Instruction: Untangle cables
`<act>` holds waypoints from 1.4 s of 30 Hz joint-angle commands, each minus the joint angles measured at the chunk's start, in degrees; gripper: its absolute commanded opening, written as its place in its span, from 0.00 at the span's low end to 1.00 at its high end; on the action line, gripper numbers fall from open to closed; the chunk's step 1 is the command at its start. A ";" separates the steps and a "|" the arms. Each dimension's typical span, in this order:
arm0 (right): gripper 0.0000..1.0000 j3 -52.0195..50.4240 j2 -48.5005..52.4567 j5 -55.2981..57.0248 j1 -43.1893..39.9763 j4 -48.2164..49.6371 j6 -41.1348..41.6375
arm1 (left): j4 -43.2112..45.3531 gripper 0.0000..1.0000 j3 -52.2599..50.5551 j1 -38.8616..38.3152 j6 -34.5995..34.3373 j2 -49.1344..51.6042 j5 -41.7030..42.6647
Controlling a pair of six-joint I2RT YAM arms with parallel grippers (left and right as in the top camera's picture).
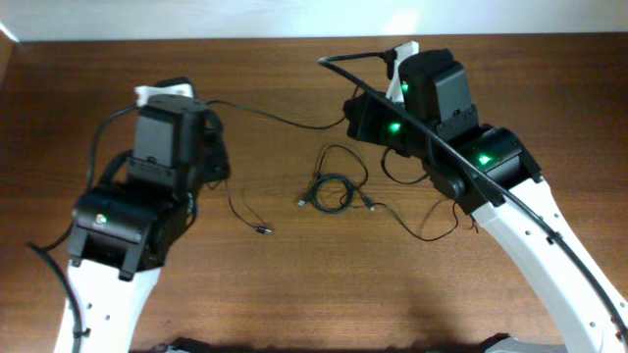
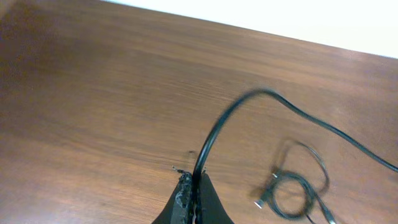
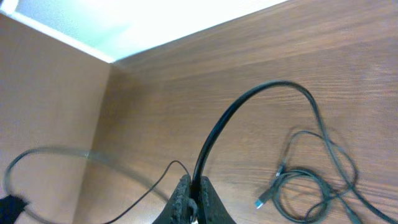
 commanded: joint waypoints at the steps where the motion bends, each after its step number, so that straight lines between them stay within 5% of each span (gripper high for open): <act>1: 0.04 0.81 -0.85 5.11 0.15 -0.24 3.04 | -0.44 0.00 0.94 5.68 -3.52 -0.17 -3.65; 10: 0.04 0.81 -0.85 1.79 0.22 -0.17 3.56 | -0.17 0.01 0.94 13.81 -7.63 -0.17 1.25; 12: 0.04 0.81 -0.83 -0.76 0.22 -0.13 5.31 | -0.09 0.12 0.94 13.79 -7.61 -0.17 2.34; 19: 0.04 0.81 -0.68 -7.32 0.26 2.45 5.70 | -0.07 0.74 0.94 13.79 -7.30 -0.17 8.98; 28: 0.04 0.81 0.13 -10.34 1.81 11.85 12.35 | 0.37 0.93 0.94 13.79 4.22 -0.17 28.87; 37: 0.04 0.81 0.13 -11.19 1.81 17.88 14.23 | -1.14 0.87 0.92 13.77 -23.50 1.49 32.52; 42: 0.04 0.81 0.13 -11.19 1.81 17.84 15.45 | -1.16 0.94 0.92 13.77 -38.64 6.84 37.00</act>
